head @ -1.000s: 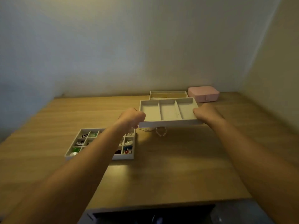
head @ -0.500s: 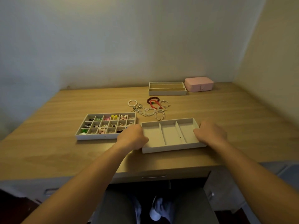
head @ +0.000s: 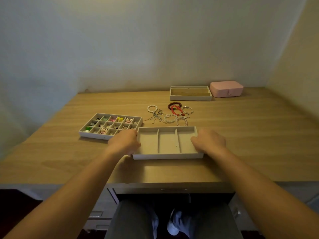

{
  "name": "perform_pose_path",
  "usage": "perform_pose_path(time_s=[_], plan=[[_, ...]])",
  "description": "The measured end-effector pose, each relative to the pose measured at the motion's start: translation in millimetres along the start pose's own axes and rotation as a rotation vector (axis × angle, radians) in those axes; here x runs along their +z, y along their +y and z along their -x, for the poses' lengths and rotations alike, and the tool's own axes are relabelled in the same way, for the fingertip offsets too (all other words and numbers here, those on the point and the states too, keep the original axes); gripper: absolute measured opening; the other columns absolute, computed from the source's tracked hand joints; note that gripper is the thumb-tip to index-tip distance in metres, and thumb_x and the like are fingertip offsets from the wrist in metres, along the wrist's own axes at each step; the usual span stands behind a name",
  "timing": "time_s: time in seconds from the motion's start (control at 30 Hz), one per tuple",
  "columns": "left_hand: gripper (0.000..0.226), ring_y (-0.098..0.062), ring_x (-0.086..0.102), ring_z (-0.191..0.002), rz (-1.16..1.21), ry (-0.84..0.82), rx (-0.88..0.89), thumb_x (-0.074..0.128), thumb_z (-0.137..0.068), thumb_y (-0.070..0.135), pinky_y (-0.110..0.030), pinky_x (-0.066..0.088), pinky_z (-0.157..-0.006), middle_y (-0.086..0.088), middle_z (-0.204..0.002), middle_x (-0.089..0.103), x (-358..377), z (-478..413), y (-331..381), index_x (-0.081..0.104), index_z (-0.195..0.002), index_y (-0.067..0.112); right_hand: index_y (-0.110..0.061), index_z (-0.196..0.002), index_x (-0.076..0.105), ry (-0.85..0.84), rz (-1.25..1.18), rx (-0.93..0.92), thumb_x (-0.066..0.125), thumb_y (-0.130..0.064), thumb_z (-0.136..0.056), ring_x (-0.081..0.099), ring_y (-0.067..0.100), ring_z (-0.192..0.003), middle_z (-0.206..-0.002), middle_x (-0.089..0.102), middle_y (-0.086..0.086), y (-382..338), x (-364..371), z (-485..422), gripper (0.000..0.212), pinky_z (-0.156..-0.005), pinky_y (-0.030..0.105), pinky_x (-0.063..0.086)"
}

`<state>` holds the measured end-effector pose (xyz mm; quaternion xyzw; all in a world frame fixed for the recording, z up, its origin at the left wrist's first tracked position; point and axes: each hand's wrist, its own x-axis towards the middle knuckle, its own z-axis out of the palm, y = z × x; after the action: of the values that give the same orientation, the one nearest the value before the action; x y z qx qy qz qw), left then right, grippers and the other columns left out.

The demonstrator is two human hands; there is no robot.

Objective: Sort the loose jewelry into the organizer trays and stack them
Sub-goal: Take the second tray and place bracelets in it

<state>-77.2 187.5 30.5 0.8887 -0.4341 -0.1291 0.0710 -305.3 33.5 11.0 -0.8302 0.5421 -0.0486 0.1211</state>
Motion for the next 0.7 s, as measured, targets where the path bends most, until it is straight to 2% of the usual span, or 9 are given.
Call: perform_pose_path(time_s=[0.07,0.13,0.3,0.37,0.43,0.57,0.7], plan=[[0.021,-0.022,0.059,-0.089,-0.069,0.037,-0.014,0.054,-0.09,0.023,-0.035,0.051,-0.074,0.003,-0.1,0.064,-3,-1,-4,0.062,-0.109,0.027,-0.022,-0.1,0.06,-0.022,0.0,-0.021,0.049,-0.045,-0.097,0.06,0.019,-0.084,-0.088,0.06,-0.002,-6,-1,-3,0.026,-0.074,0.036,0.053],[0.024,-0.026,0.056,-0.091,-0.174,0.08,-0.021,0.05,-0.091,0.019,-0.035,0.044,-0.07,-0.001,-0.104,0.063,-4,-2,-4,0.063,-0.11,0.024,-0.022,-0.096,0.059,-0.028,0.036,-0.033,0.045,-0.049,-0.099,0.059,0.019,-0.083,-0.089,0.061,-0.002,-8,-4,-7,0.03,-0.07,0.034,0.047],[0.022,-0.029,0.062,-0.092,-0.343,0.273,0.024,0.053,-0.095,0.026,-0.035,0.043,-0.07,-0.006,-0.103,0.063,-10,-9,8,0.065,-0.11,0.017,-0.019,-0.084,0.062,0.095,0.086,-0.003,0.037,-0.046,-0.101,0.058,0.021,-0.077,-0.086,0.063,0.002,-6,-19,-25,0.04,-0.066,0.033,0.039],[0.02,-0.031,0.064,-0.097,-0.343,0.341,0.062,0.051,-0.095,0.024,-0.034,0.041,-0.068,-0.006,-0.106,0.065,-13,-18,14,0.065,-0.107,0.018,-0.018,-0.083,0.062,0.159,0.043,-0.008,0.041,-0.044,-0.099,0.059,0.022,-0.077,-0.083,0.063,0.002,-6,-22,-36,0.037,-0.065,0.033,0.042],[0.017,-0.033,0.064,-0.092,-0.323,0.388,0.104,0.05,-0.092,0.022,-0.034,0.039,-0.065,-0.006,-0.102,0.066,-13,-31,20,0.065,-0.099,0.018,-0.019,-0.081,0.064,0.193,-0.018,-0.04,0.046,-0.039,-0.099,0.06,0.021,-0.075,-0.079,0.064,0.0,-9,-23,-46,0.033,-0.065,0.033,0.047],[0.016,-0.03,0.062,-0.09,-0.216,0.368,0.154,0.055,-0.089,0.021,-0.034,0.044,-0.068,-0.004,-0.098,0.068,-12,-59,33,0.067,-0.1,0.019,-0.02,-0.078,0.068,0.127,-0.174,-0.143,0.052,-0.031,-0.1,0.063,0.019,-0.072,-0.077,0.068,0.0,-21,-18,-71,0.029,-0.065,0.037,0.054],[0.016,-0.029,0.065,-0.1,-0.086,0.327,0.193,0.059,-0.09,0.024,-0.034,0.049,-0.075,0.0,-0.106,0.07,-6,-88,49,0.072,-0.101,0.028,-0.02,-0.097,0.075,0.038,-0.326,-0.244,0.06,-0.027,-0.099,0.065,0.013,-0.082,-0.092,0.07,-0.004,-31,-5,-100,0.017,-0.079,0.04,0.059]])
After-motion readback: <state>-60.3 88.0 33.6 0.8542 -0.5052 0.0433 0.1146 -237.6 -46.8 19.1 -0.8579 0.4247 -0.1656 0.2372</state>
